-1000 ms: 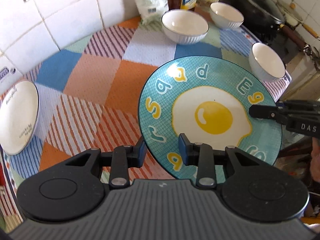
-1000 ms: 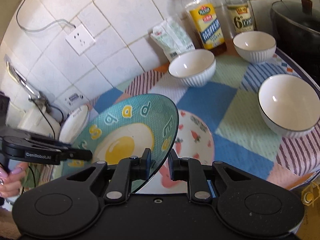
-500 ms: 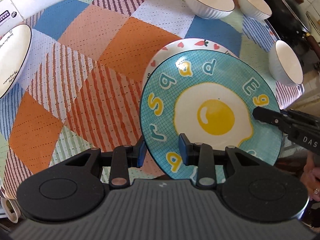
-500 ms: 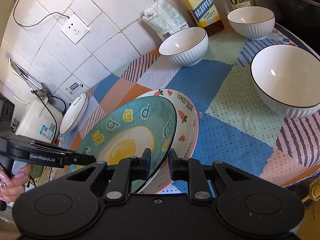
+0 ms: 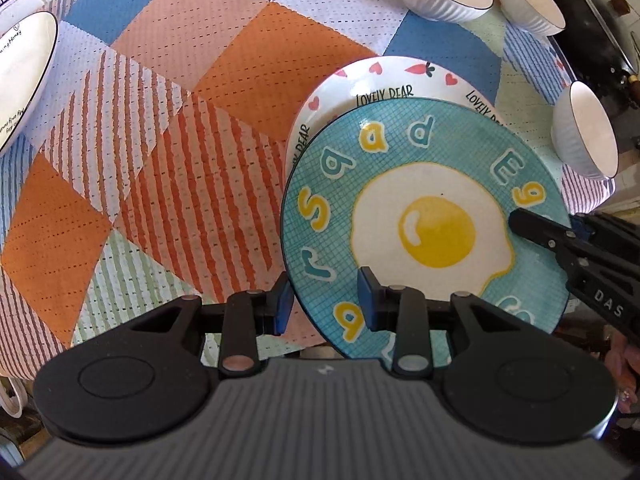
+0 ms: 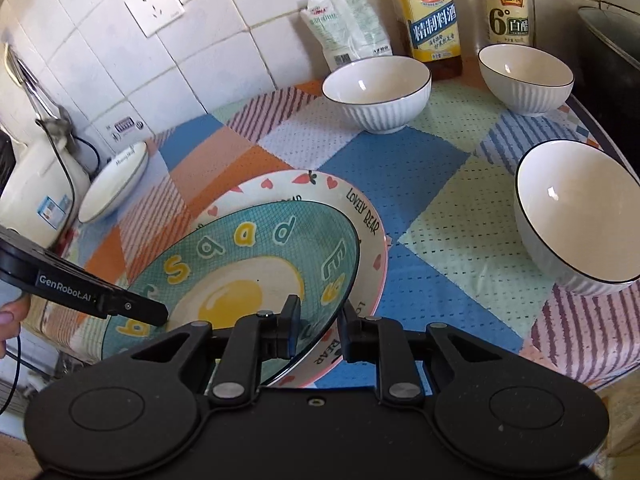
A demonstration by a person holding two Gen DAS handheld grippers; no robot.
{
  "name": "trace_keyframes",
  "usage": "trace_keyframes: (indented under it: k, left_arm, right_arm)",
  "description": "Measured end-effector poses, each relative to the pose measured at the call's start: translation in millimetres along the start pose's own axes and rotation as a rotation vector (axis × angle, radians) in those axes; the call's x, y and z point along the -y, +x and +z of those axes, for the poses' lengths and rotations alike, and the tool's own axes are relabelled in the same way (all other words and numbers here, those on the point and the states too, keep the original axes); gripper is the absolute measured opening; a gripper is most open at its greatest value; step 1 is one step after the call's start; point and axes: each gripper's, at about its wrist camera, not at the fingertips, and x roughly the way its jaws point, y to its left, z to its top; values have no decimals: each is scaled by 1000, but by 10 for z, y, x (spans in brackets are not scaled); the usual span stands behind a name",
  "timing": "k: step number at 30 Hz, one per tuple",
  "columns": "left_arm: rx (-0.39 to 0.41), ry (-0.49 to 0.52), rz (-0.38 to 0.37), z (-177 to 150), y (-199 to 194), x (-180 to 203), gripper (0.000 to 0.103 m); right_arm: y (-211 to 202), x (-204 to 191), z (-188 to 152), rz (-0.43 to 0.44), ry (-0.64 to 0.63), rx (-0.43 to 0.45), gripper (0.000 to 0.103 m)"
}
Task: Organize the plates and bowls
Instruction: 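Carry the egg plate with both grippers and lower it onto the bunny plate, then open both grippers and release the egg plate on the bunny plate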
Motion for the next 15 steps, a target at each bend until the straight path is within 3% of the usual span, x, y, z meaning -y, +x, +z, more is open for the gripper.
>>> trace_keyframes:
  k: [8, 15]
  left_arm:
    - [6, 7, 19, -9, 35, 51, 32]
    - [0, -14, 20, 6, 77, 50, 32]
  right_arm:
    - [17, -102, 83, -61, -57, -47, 28]
    - [89, -227, 159, -144, -65, -115, 38]
